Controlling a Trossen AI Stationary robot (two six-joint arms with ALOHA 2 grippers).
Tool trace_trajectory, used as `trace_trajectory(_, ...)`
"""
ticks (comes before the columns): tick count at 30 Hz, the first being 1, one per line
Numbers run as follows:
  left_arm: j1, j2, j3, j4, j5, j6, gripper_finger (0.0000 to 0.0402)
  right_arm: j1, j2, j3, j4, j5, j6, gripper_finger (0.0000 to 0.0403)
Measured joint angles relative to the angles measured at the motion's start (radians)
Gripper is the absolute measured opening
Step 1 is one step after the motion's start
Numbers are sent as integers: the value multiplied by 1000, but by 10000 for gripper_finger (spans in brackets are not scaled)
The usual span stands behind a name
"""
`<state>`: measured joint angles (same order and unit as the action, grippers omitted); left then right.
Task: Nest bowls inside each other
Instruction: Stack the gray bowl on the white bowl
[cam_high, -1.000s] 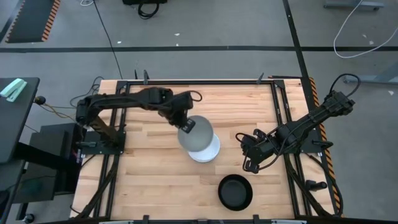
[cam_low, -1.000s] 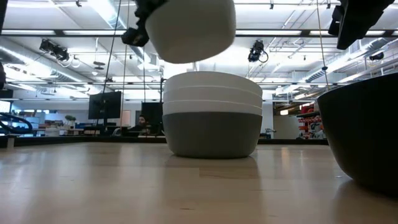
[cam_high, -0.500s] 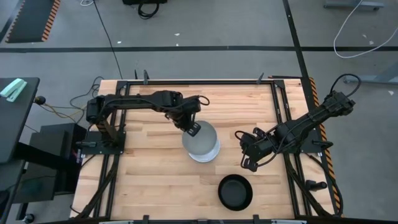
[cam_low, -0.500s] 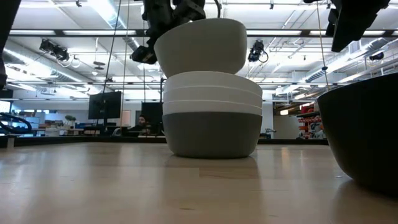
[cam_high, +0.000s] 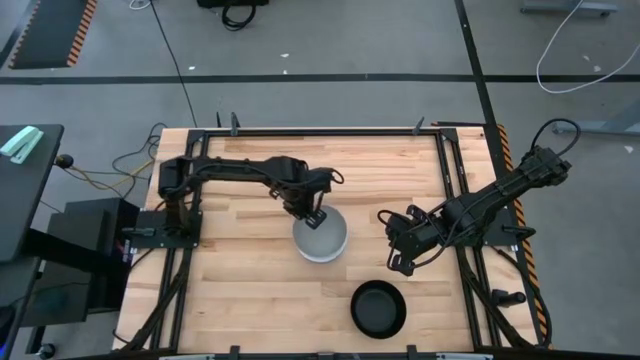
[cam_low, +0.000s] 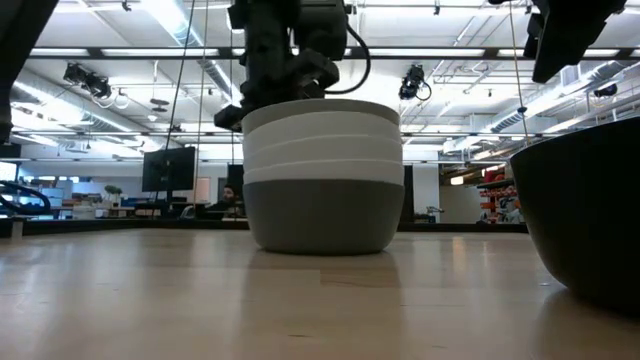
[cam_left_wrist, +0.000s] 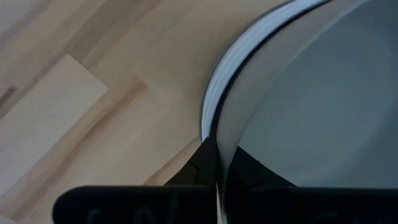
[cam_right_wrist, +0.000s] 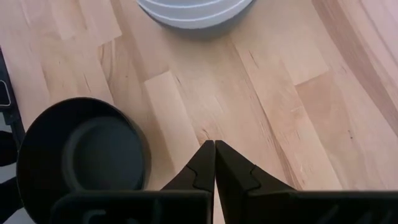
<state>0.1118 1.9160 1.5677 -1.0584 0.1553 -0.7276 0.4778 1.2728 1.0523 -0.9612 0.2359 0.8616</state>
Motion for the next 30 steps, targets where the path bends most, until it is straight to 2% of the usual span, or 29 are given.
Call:
trace_trajectory(9,-9,8,0,9,10,1,9,0,0,0,0,0,-5,18)
trace_trajectory(12,-7,8,2,13,61,5,17,0,0,0,0,0,-8,18)
trace_trajectory(15,-2,11,49,12,116,26,40,0,0,0,0,0,-8,18)
trace_trajectory(19,-2,10,147,12,121,41,56,0,0,0,0,0,-8,18)
trace_trajectory(23,6,8,211,-17,119,71,52,0,0,0,0,0,-8,18)
trace_trajectory(30,15,8,187,-135,135,93,41,0,0,0,0,0,-15,18)
